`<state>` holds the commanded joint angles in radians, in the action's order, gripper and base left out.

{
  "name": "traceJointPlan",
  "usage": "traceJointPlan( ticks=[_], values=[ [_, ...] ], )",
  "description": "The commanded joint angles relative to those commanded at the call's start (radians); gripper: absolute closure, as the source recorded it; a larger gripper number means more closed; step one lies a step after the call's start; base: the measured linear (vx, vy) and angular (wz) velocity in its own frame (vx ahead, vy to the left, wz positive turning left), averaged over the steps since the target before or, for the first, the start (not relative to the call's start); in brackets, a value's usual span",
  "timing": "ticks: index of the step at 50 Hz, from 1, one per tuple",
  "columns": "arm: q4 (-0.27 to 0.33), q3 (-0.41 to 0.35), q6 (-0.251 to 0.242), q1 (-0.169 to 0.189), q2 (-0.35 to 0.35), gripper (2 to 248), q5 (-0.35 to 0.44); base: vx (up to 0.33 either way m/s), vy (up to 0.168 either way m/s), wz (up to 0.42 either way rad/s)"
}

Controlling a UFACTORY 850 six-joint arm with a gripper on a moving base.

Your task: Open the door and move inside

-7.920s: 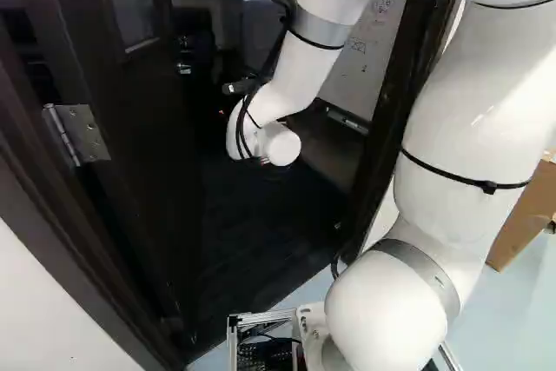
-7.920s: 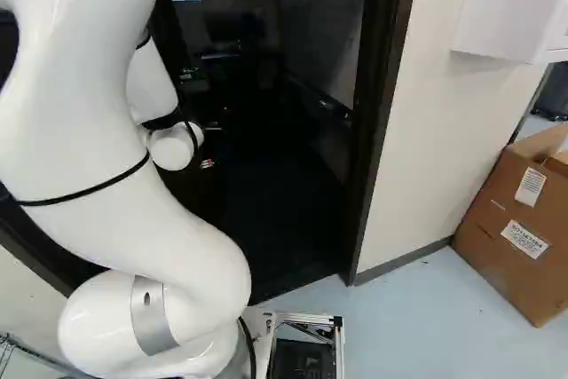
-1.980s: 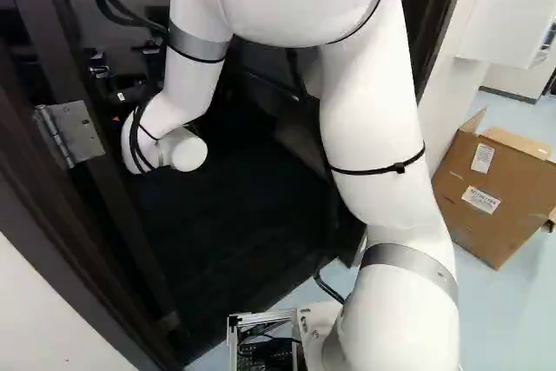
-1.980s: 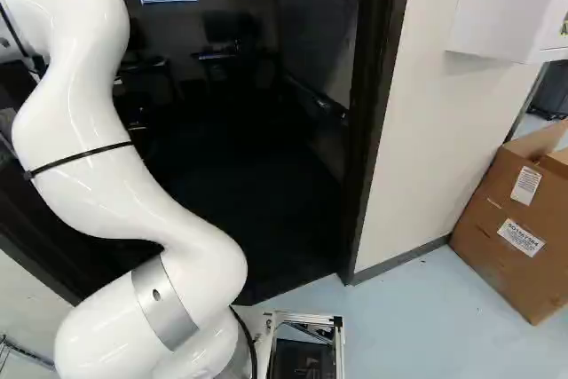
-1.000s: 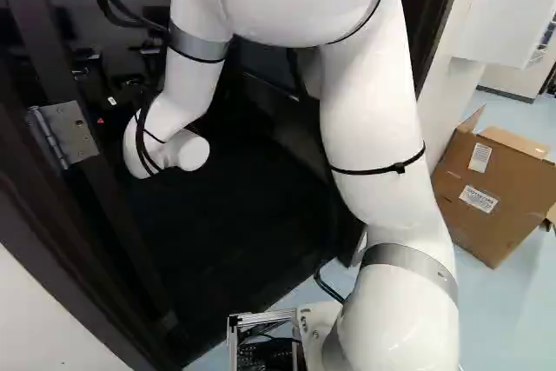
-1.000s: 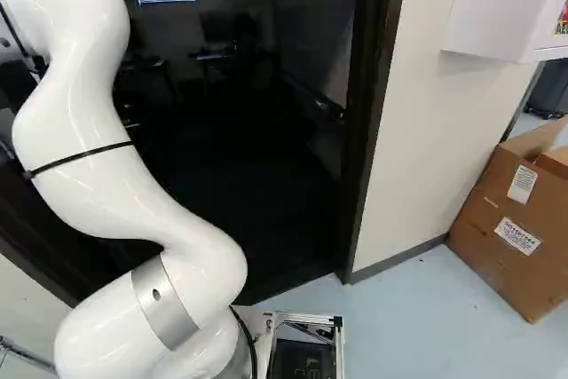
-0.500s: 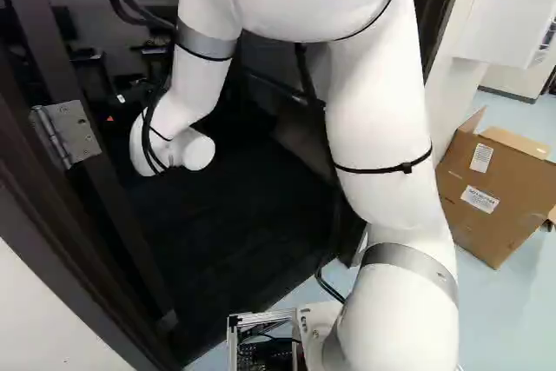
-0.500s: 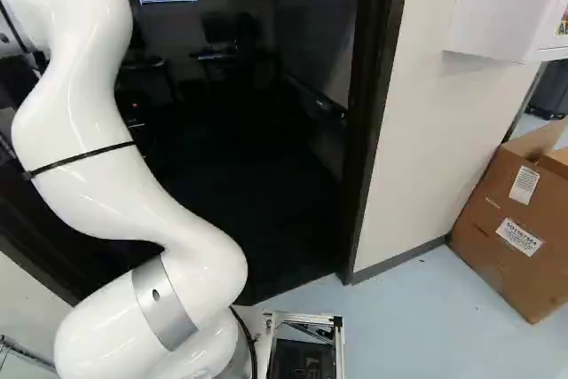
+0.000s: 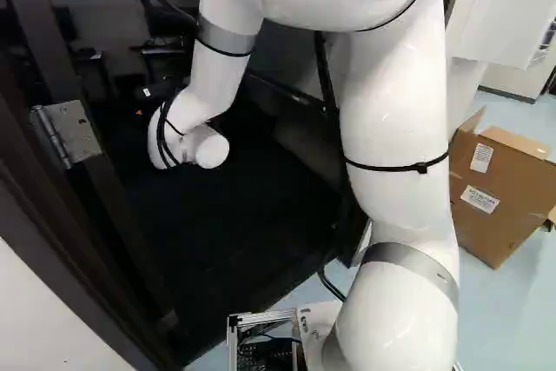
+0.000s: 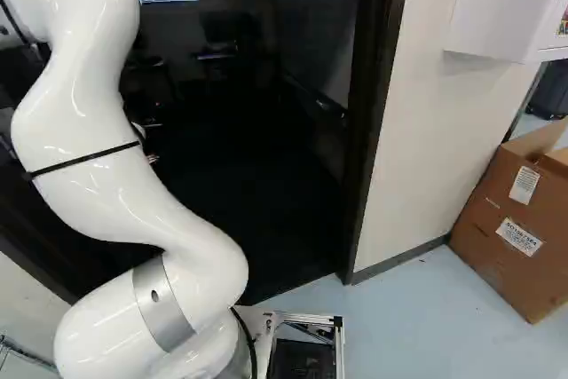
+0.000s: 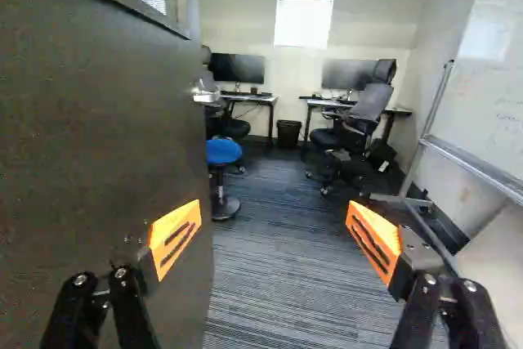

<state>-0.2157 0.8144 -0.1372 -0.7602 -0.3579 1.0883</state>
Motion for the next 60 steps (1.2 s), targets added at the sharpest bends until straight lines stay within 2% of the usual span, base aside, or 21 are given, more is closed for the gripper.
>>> traceJointPlan(
  ticks=[22, 60],
  values=[
    [-0.082, -0.046, 0.000, 0.058, 0.038, 3, 0.000, 0.000, 0.000, 0.000],
    [-0.065, -0.115, 0.000, 0.162, 0.096, 3, 0.000, 0.000, 0.000, 0.000]
  ],
)
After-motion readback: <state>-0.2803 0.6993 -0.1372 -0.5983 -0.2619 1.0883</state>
